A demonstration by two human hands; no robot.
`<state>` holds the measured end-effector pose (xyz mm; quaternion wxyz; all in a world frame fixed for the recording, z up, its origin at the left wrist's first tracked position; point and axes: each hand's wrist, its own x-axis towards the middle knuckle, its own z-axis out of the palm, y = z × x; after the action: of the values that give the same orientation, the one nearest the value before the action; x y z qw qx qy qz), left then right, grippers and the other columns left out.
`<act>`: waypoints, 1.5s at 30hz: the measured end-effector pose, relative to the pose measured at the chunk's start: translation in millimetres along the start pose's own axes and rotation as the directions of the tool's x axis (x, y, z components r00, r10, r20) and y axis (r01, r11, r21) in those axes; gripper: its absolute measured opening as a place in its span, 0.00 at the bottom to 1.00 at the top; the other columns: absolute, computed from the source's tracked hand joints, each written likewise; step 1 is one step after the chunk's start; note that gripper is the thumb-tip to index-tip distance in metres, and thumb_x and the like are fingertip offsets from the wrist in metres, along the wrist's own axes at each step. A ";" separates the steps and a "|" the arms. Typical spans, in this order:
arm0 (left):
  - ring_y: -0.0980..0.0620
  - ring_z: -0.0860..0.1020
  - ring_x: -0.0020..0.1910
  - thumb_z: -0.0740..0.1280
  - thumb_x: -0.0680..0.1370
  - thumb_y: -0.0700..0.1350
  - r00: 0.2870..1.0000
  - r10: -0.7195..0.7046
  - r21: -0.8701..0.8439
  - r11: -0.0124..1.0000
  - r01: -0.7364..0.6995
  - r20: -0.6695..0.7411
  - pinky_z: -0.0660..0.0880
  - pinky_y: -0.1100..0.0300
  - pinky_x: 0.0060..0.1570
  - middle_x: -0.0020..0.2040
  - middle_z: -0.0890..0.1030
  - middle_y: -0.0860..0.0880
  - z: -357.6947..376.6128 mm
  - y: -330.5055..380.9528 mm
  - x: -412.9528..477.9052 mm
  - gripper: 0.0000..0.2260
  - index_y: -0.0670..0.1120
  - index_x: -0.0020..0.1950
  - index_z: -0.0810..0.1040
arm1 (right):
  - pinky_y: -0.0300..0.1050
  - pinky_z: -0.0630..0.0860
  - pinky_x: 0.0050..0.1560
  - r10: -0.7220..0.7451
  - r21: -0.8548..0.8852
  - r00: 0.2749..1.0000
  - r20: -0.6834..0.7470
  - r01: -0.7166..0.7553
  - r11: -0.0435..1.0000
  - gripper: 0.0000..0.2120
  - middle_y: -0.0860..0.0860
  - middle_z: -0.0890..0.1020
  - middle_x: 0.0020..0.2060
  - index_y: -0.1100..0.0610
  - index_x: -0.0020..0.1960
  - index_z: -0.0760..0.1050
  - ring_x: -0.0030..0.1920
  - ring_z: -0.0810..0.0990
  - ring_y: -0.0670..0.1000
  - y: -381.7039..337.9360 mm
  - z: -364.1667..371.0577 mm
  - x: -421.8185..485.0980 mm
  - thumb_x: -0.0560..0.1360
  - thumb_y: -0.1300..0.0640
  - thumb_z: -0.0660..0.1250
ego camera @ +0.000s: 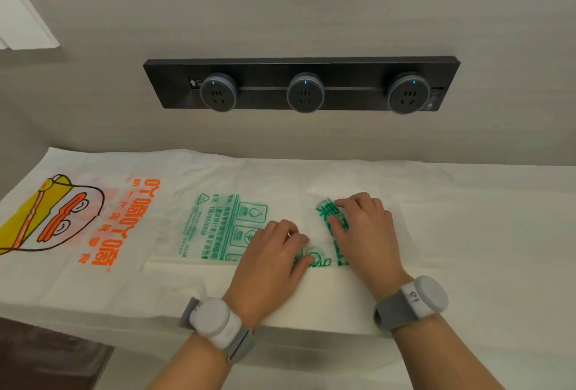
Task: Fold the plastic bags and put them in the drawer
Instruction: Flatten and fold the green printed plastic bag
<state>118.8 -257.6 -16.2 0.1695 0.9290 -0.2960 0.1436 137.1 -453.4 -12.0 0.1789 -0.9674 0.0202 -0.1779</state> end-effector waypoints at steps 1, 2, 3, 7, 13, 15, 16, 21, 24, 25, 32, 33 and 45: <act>0.50 0.74 0.48 0.64 0.80 0.53 1.000 0.011 0.003 1.000 -0.011 -0.007 0.72 0.55 0.45 0.52 0.76 0.50 1.6 2.0 -1.8 0.12 0.48 0.58 0.80 | 0.51 0.71 0.48 0.005 -0.014 1.000 0.008 -0.005 1.000 0.13 0.51 0.78 0.51 0.54 0.57 0.80 0.51 0.76 0.56 0.2 -1.2 -1.7 0.76 0.50 0.68; 0.50 0.74 0.47 0.64 0.80 0.52 0.999 0.030 0.004 1.000 -0.029 -0.020 0.72 0.55 0.44 0.51 0.76 0.50 1.0 3.5 -5.7 0.11 0.47 0.57 0.80 | 0.51 0.72 0.47 0.013 -0.027 1.000 0.011 -0.013 1.000 0.13 0.51 0.78 0.50 0.54 0.57 0.80 0.51 0.76 0.56 -1.7 -3.8 -5.9 0.76 0.50 0.68; 0.49 0.74 0.46 0.65 0.80 0.51 0.998 0.043 0.010 0.999 -0.043 -0.034 0.71 0.55 0.43 0.50 0.76 0.50 2.4 4.8 -7.0 0.10 0.47 0.56 0.80 | 0.51 0.72 0.47 0.022 -0.040 1.000 0.017 -0.021 0.999 0.13 0.52 0.78 0.50 0.55 0.56 0.80 0.50 0.76 0.56 -1.5 -4.4 -7.5 0.76 0.49 0.68; 0.49 0.73 0.44 0.68 0.79 0.45 0.992 0.103 0.029 0.994 -0.101 -0.066 0.67 0.57 0.42 0.48 0.76 0.50 -5.7 7.0 -27.0 0.07 0.47 0.55 0.81 | 0.52 0.73 0.46 0.085 -0.108 0.996 0.026 -0.082 0.991 0.15 0.53 0.79 0.50 0.56 0.54 0.81 0.50 0.76 0.57 -16.0 -15.6 -31.5 0.76 0.46 0.67; 0.48 0.75 0.46 0.70 0.77 0.39 0.986 0.141 -0.014 0.990 -0.143 -0.089 0.69 0.56 0.44 0.49 0.78 0.49 -17.9 4.2 -57.4 0.07 0.45 0.54 0.82 | 0.52 0.74 0.46 0.179 -0.155 0.984 0.024 -0.173 0.973 0.16 0.56 0.78 0.50 0.59 0.53 0.81 0.51 0.75 0.58 -37.2 -29.5 -72.6 0.77 0.46 0.65; 0.48 0.76 0.48 0.68 0.78 0.40 0.986 0.139 -0.038 0.989 -0.142 -0.090 0.70 0.57 0.46 0.50 0.79 0.50 -21.9 4.5 -72.7 0.07 0.45 0.54 0.82 | 0.52 0.75 0.46 0.207 -0.163 0.978 0.025 -0.200 0.966 0.17 0.56 0.77 0.50 0.59 0.53 0.81 0.51 0.75 0.58 -47.3 -33.1 -89.4 0.77 0.46 0.65; 0.48 0.76 0.49 0.66 0.78 0.41 0.988 0.130 -0.055 0.989 -0.135 -0.087 0.70 0.57 0.48 0.51 0.79 0.50 -23.5 5.1 -81.2 0.07 0.45 0.55 0.82 | 0.52 0.75 0.46 0.219 -0.168 0.975 0.028 -0.211 0.963 0.18 0.56 0.77 0.50 0.59 0.54 0.80 0.52 0.74 0.58 -52.4 -35.1 -98.8 0.77 0.45 0.64; 0.49 0.77 0.54 0.60 0.81 0.49 0.999 0.023 -0.104 0.994 -0.026 -0.038 0.69 0.58 0.59 0.56 0.79 0.49 -32.3 1.2 -103.4 0.14 0.45 0.59 0.80 | 0.49 0.75 0.47 0.233 -0.185 0.970 0.072 -0.217 0.959 0.19 0.55 0.75 0.52 0.58 0.56 0.78 0.53 0.73 0.56 -74.3 -40.7 -132.4 0.79 0.43 0.61; 0.48 0.77 0.56 0.58 0.81 0.51 0.999 -0.026 -0.124 0.992 0.022 -0.027 0.65 0.60 0.61 0.57 0.80 0.47 -39.5 -1.9 -111.0 0.18 0.43 0.61 0.79 | 0.50 0.74 0.47 0.206 -0.196 0.975 0.087 -0.187 0.963 0.19 0.55 0.75 0.52 0.57 0.57 0.78 0.52 0.75 0.57 -88.0 -42.5 -148.8 0.79 0.42 0.60; 0.47 0.76 0.57 0.58 0.81 0.52 0.999 -0.037 -0.128 0.991 0.034 -0.019 0.65 0.60 0.61 0.58 0.79 0.46 -41.8 -3.2 -113.2 0.19 0.42 0.62 0.79 | 0.50 0.73 0.47 0.195 -0.206 0.976 0.094 -0.172 0.963 0.19 0.54 0.76 0.51 0.56 0.57 0.77 0.51 0.76 0.57 -92.4 -42.5 -153.5 0.79 0.42 0.60; 0.43 0.73 0.70 0.54 0.80 0.55 0.994 -0.081 -0.113 0.990 0.089 0.073 0.62 0.51 0.73 0.67 0.78 0.44 -46.2 -22.4 -122.3 0.25 0.40 0.65 0.78 | 0.52 0.72 0.50 0.089 -0.212 0.987 0.137 -0.059 0.976 0.17 0.52 0.78 0.50 0.54 0.56 0.77 0.50 0.77 0.56 -111.9 -38.5 -170.5 0.79 0.43 0.59; 0.43 0.73 0.70 0.54 0.80 0.55 0.994 -0.071 -0.103 0.991 0.079 0.081 0.63 0.49 0.74 0.67 0.78 0.44 -46.2 -24.6 -123.2 0.25 0.41 0.65 0.78 | 0.52 0.72 0.50 0.065 -0.196 0.988 0.140 -0.037 0.980 0.16 0.52 0.78 0.50 0.53 0.56 0.78 0.50 0.78 0.56 -110.3 -38.4 -171.2 0.79 0.44 0.59; 0.45 0.60 0.79 0.65 0.71 0.34 0.954 0.228 0.099 0.963 -0.250 0.193 0.44 0.52 0.78 0.78 0.63 0.43 -55.5 -52.3 -130.9 0.34 0.44 0.78 0.62 | 0.57 0.60 0.75 -0.330 -0.241 0.918 0.218 0.379 0.894 0.48 0.52 0.56 0.80 0.51 0.79 0.58 0.79 0.55 0.57 -4.4 -53.9 -175.1 0.64 0.77 0.64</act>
<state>38.4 -129.6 -26.3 0.0663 0.9041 -0.4111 0.0963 -45.9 -449.5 -22.4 0.0065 -0.9818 -0.1477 -0.1190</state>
